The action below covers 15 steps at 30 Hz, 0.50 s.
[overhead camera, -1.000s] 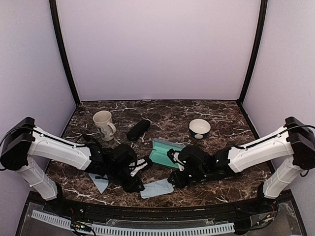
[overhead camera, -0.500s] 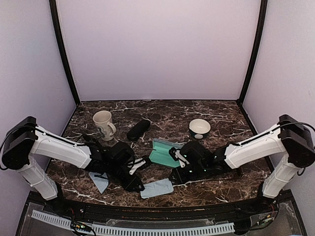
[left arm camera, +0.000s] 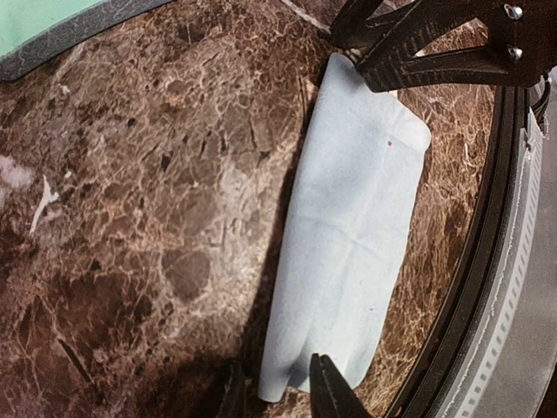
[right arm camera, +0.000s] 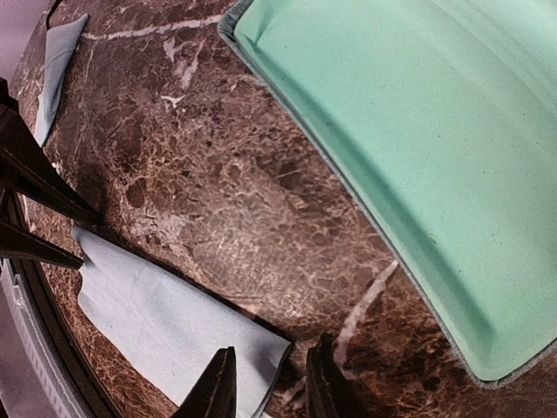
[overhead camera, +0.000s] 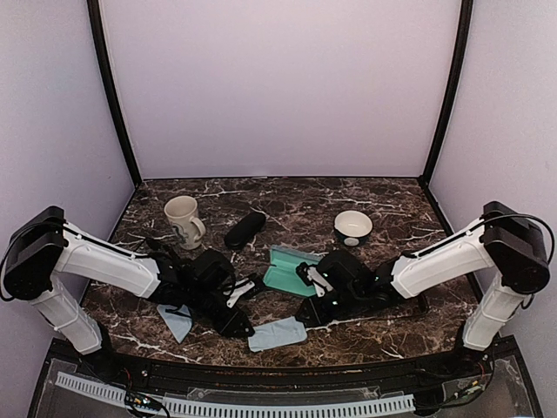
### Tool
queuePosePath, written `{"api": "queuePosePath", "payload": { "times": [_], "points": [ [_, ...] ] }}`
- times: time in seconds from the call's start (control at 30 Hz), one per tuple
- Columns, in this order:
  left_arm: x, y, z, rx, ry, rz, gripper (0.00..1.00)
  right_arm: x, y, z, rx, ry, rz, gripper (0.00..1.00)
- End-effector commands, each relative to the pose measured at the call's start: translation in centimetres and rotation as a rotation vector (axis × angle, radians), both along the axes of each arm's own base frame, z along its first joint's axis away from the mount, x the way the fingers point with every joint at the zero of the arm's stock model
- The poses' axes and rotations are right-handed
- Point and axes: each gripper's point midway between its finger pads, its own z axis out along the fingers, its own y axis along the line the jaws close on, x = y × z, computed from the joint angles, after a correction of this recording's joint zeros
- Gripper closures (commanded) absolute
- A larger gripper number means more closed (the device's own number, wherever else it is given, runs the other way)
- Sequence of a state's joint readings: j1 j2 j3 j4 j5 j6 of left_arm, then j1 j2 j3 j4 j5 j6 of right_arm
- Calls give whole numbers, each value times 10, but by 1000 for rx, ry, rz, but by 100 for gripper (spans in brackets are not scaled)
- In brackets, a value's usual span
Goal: Organize the sunglasses
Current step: Move the folded cleaning cloth to the center of the board.
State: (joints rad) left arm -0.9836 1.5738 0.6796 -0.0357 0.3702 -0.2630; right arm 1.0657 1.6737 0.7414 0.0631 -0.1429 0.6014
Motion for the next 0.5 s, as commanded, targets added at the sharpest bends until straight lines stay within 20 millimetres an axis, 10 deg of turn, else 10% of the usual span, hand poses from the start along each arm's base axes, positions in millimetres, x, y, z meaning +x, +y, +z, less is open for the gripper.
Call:
{"api": "queuePosePath", "payload": {
  "times": [0.0, 0.47],
  "points": [
    [0, 3, 4, -12, 0, 8, 74, 3, 4, -4, 13, 2, 9, 71],
    [1, 3, 3, -13, 0, 10, 81, 3, 4, -11, -9, 5, 12, 77]
  ]
}}
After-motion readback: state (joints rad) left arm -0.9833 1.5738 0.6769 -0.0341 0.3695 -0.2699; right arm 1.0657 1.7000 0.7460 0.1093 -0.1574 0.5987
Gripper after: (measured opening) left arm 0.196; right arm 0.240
